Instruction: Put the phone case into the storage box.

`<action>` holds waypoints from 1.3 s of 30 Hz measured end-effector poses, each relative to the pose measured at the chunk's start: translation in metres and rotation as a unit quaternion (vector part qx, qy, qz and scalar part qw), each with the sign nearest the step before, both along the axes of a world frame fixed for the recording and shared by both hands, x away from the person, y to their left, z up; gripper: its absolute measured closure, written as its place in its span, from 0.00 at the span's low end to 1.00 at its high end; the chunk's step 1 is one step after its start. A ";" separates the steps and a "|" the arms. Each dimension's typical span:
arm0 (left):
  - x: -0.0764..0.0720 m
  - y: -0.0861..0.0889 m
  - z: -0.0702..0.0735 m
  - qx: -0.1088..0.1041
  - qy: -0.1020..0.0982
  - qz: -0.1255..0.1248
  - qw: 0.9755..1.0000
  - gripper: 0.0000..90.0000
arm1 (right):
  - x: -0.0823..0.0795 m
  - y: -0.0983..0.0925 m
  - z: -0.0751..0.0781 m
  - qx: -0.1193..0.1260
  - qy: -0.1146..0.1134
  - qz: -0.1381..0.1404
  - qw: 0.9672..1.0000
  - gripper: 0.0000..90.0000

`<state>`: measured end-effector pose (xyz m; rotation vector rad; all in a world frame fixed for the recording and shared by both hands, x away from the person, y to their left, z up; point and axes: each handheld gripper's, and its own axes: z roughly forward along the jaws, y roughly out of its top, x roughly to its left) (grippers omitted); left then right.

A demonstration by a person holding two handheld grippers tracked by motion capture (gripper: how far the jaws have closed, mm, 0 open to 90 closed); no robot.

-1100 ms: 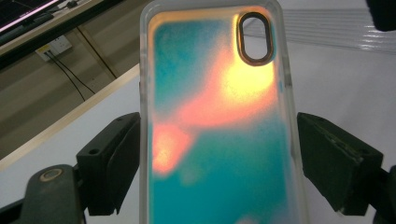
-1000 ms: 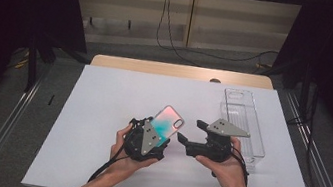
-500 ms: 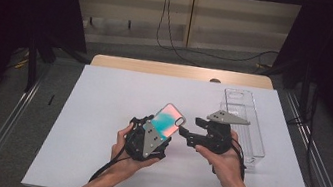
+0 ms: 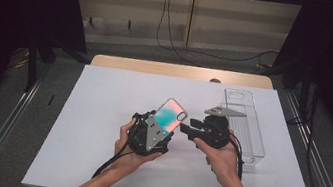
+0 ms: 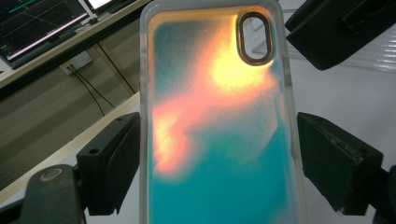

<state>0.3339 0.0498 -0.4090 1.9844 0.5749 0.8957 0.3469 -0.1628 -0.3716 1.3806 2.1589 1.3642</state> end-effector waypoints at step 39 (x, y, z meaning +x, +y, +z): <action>-0.002 -0.009 -0.013 0.023 -0.014 0.000 1.000 0.19 | 0.015 -0.002 -0.007 0.064 0.122 -0.006 0.990 0.83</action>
